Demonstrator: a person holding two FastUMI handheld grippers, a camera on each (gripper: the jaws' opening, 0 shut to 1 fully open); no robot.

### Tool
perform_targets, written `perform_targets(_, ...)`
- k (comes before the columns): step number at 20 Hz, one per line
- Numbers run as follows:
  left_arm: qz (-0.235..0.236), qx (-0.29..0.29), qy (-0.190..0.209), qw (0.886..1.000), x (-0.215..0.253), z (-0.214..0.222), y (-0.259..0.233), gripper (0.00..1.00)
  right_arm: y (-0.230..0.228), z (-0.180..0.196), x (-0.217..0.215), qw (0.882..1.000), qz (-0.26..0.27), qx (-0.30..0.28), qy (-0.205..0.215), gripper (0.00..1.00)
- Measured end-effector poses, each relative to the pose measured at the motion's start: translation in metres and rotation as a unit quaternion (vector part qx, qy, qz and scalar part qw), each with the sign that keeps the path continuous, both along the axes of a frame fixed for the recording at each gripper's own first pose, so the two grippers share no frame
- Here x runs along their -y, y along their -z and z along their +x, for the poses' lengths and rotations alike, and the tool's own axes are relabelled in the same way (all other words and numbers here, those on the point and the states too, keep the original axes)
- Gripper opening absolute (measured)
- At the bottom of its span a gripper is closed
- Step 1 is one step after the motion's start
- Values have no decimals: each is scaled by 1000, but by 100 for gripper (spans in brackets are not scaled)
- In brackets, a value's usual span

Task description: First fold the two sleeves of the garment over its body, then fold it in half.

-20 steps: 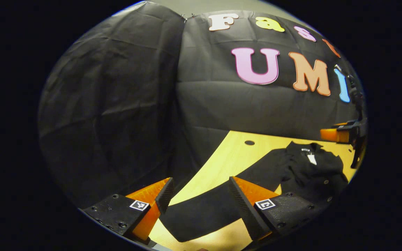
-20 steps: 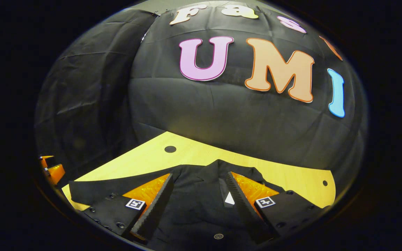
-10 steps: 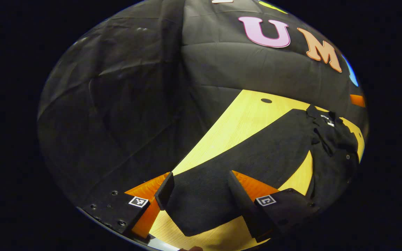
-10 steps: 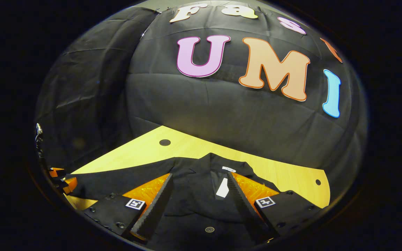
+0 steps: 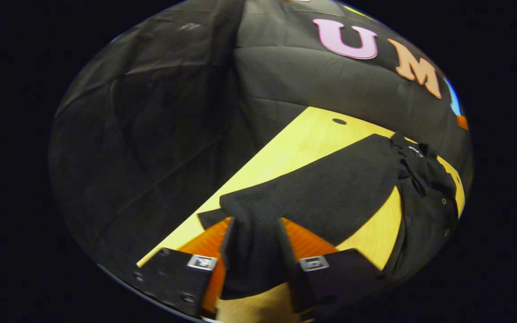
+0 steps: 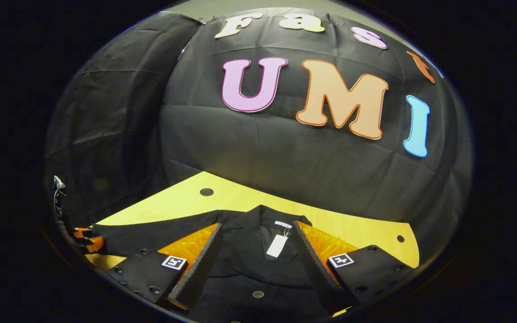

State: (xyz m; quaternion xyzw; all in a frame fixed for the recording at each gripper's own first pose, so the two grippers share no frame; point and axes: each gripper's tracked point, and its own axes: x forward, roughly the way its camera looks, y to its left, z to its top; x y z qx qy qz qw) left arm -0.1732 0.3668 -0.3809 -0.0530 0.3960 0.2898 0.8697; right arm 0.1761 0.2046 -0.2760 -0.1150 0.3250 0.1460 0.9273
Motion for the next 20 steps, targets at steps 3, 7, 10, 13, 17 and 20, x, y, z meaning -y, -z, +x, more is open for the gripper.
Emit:
perform_targets(3, 7, -23, 20, 1000, 5, 7, 4, 9, -5, -10, 16, 1000, 8, 0, 9, 99)
perform_targets(7, -14, -7, 25, 1000, 18, 23, -13, 0, -21, -19, 36, 999, 21, 12, 24, 99)
perform_targets(10, 4, 37, 45, 998, 27, 53, -53, 0, -30, -25, 51, 999, 30, 19, 32, 99)
perform_targets(13, 20, 71, 87, 993, 47, 90, -91, 0, -34, -30, 67, 998, 32, 21, 40, 99)
perform_targets(17, 39, 112, 142, 983, 81, 138, -127, 0, -41, -39, 90, 997, 40, 25, 54, 99)
perform_targets(20, 37, 135, 175, 975, 109, 166, -141, 0, -47, -46, 113, 996, 39, 30, 69, 99)
